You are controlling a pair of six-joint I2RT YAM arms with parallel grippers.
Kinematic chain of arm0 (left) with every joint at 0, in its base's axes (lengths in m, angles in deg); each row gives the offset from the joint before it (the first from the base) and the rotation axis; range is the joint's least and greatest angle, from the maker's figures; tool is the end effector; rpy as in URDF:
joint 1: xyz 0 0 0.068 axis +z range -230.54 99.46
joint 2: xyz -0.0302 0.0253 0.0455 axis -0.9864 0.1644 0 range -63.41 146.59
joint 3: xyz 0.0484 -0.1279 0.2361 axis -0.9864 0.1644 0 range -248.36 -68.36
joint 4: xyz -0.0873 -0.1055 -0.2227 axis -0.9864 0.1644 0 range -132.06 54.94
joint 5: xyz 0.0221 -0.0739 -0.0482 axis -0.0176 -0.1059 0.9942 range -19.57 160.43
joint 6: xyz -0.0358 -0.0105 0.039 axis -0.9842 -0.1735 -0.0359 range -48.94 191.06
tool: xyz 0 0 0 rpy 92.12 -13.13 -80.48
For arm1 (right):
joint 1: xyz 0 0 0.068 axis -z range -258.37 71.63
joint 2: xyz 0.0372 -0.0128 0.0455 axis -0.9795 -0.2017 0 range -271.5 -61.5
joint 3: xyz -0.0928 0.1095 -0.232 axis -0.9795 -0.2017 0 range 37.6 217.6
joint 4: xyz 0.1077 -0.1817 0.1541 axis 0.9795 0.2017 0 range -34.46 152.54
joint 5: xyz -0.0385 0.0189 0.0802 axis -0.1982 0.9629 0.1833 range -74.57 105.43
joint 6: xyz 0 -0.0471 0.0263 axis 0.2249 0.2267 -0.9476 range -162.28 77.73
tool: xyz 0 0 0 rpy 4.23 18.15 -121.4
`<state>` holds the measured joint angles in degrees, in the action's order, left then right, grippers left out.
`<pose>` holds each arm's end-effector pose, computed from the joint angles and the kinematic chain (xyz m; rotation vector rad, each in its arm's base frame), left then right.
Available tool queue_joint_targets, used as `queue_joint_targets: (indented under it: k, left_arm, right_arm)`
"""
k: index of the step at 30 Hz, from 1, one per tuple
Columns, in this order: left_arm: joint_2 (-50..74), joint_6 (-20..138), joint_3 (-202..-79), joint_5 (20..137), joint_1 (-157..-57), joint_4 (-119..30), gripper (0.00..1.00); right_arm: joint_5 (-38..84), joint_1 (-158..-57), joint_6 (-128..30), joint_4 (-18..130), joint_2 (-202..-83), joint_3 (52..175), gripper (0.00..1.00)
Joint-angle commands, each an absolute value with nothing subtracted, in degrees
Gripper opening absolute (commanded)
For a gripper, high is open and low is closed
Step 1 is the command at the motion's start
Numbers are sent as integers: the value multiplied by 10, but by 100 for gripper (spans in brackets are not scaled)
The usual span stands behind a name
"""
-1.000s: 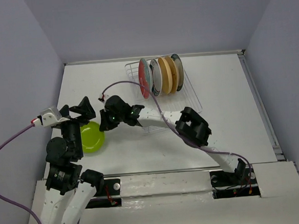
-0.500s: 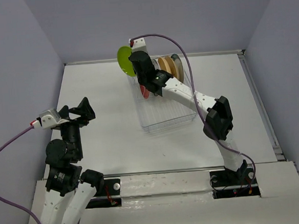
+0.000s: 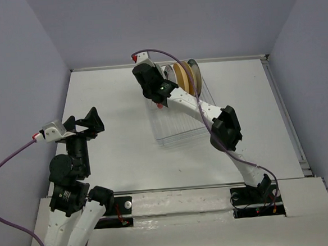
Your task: Load the plates into the dish rack
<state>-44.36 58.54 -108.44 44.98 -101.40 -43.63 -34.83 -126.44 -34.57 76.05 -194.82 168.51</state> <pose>0.0761 -0.0126 0.3844 -0.3061 1.1812 -0.2476 0.3796 0.3817 0.3175 -0.3389 1.8068 -0.3712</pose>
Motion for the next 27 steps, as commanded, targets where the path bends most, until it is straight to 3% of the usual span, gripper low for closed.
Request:
queue_joint_targets:
  k: [1,15,22,27]
  left_arm:
    - [-449,587,-1082,449,-1011,-476,99]
    - [-443,585,-1082,456,-1012,-476,99]
    - [-438,584,-1082,459,-1012,-477,99]
    - [-435,583,-1081,458,-1011,-477,99]
  right_arm:
    - [-367,-1268,-340,786,-1954,1726,7]
    - [-282,-1273,-444,863,-1954,1708,7]
    - [-191,-1273,-507,866,-1918,1660,21]
    - [-157,-1273,-534,867,-1899,1628,27]
